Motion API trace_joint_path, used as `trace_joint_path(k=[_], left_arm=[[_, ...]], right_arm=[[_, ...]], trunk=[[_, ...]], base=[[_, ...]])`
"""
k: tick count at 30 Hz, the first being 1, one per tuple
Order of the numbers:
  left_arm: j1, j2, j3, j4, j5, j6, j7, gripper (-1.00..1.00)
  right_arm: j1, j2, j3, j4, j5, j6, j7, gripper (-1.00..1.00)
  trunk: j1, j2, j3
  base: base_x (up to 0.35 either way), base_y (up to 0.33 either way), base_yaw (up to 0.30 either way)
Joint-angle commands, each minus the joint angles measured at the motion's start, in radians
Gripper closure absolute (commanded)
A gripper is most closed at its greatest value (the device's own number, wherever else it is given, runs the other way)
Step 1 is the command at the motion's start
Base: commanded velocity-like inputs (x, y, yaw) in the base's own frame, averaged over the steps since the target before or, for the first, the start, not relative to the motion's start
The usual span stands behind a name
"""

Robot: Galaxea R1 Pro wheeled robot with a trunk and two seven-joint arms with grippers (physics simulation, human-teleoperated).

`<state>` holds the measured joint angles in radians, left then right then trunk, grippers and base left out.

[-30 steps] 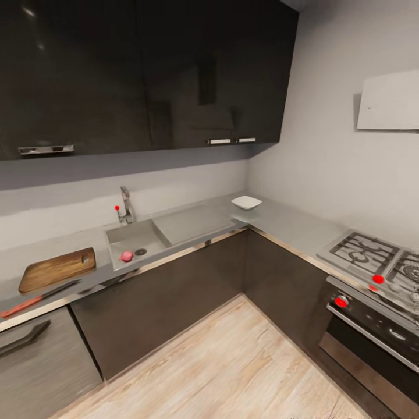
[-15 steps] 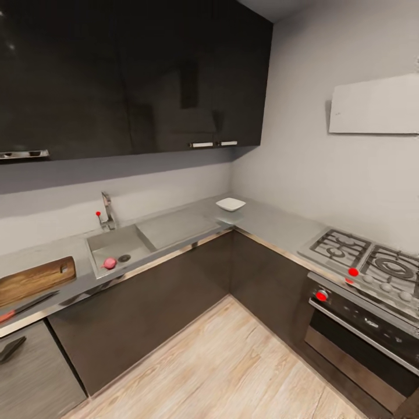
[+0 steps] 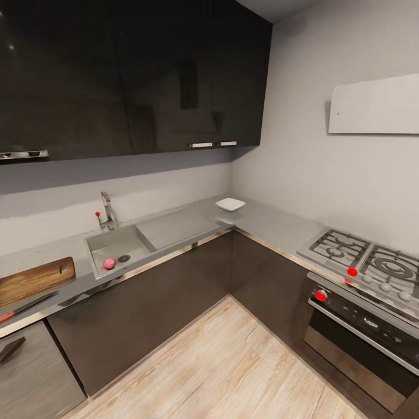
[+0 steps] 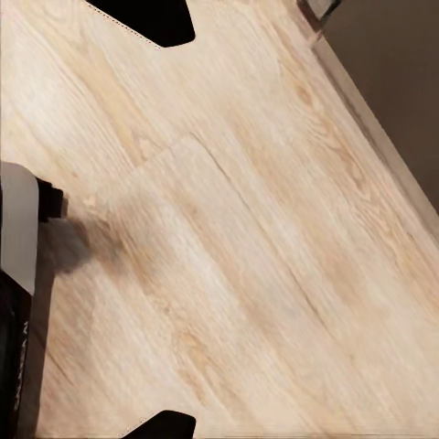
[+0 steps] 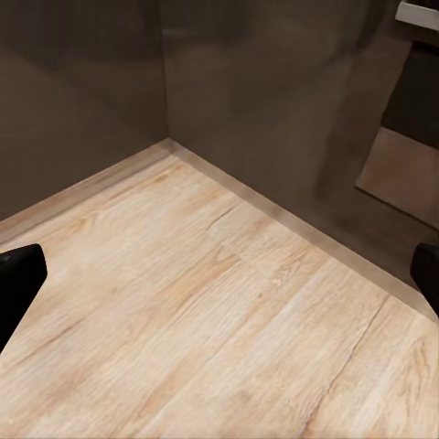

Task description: In the kitchen, take the Vidalia onion out of the sink, dice it on the chopping board with the paring knife, put the diced onion into the bowl on the countertop, then place both the paring knife and the chopping board into the sink.

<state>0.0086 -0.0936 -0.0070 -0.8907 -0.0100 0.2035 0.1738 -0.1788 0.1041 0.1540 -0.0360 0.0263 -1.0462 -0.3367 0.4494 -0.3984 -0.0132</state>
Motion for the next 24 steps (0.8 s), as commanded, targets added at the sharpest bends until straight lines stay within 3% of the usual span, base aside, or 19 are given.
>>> trace_joint_path(k=[1, 5, 13, 16, 24], left_arm=[[0.001, -0.001, -0.001, -0.038, 0.0, 0.044, 0.003, -1.0], [-0.006, -0.008, -0.016, -0.273, -0.001, 0.325, 0.002, -1.0], [-0.04, -0.031, -0.03, -0.54, -0.001, 0.566, 0.001, -1.0], [-0.125, -0.042, -0.082, -0.601, -0.001, 0.685, 0.002, -1.0], [-0.353, -0.057, -0.13, -0.61, 0.007, 0.776, 0.004, -1.0]], right_arm=[[-0.001, 0.0, 0.007, 0.001, 0.003, -0.001, -0.01, -1.0], [-0.001, 0.001, 0.008, 0.001, 0.003, -0.001, -0.01, -1.0], [-0.001, 0.0, 0.007, 0.001, 0.003, -0.001, -0.01, -1.0], [-0.001, 0.0, 0.006, 0.001, 0.002, -0.001, -0.01, -1.0], [-0.001, 0.0, 0.005, 0.0, 0.0, -0.001, -0.011, -1.0]], trunk=[[0.001, -0.002, -0.002], [0.001, -0.002, -0.002], [0.001, -0.002, -0.002], [0.001, -0.002, -0.002], [0.001, -0.002, -0.002]], base=[[0.0, 0.0, 0.0], [0.0, 0.0, 0.0], [0.0, 0.0, 0.0], [0.0, 0.0, 0.0], [0.0, 0.0, 0.0]])
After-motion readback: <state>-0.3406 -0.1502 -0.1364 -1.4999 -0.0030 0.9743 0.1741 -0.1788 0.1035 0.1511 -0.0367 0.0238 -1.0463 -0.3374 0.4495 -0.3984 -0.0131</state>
